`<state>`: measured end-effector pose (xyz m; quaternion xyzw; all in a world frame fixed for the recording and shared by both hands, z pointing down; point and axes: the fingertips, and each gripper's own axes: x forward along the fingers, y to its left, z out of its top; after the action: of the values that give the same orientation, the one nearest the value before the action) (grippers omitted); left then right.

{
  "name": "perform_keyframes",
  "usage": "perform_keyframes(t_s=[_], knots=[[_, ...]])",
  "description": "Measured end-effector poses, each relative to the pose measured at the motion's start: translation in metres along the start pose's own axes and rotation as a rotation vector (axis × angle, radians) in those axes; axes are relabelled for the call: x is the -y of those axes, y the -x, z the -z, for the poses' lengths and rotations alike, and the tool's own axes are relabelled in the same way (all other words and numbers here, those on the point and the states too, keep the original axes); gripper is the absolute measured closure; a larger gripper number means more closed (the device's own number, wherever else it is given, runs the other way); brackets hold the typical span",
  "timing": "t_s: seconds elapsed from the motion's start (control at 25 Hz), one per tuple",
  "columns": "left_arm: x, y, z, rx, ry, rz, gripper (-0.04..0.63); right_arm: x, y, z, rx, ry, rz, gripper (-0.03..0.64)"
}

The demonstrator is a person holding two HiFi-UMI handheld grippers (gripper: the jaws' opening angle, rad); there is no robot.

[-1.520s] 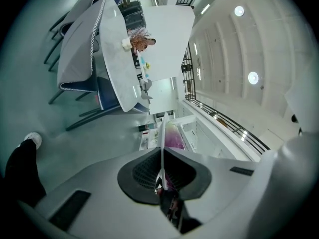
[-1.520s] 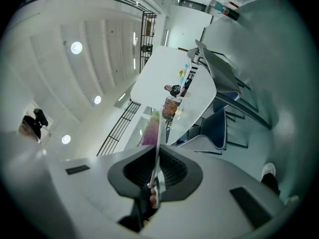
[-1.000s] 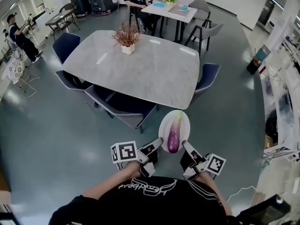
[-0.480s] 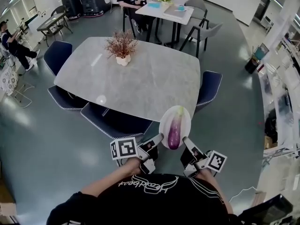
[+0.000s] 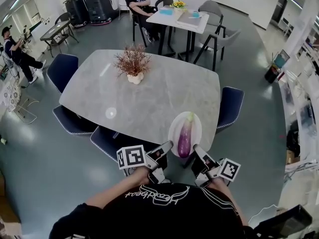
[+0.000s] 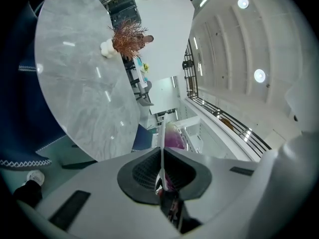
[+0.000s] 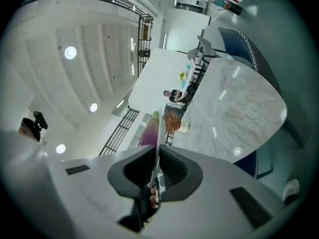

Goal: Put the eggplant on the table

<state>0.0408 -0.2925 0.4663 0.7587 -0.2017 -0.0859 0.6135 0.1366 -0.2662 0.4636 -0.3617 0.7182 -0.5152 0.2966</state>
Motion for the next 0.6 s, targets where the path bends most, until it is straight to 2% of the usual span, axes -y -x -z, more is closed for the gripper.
perform_keyframes(t_s=[0.6], knots=[[-0.056, -0.018, -0.059, 0.003, 0.019, -0.085, 0.575, 0.052, -0.066, -0.012, -0.050, 0.001, 0.062, 0.584]])
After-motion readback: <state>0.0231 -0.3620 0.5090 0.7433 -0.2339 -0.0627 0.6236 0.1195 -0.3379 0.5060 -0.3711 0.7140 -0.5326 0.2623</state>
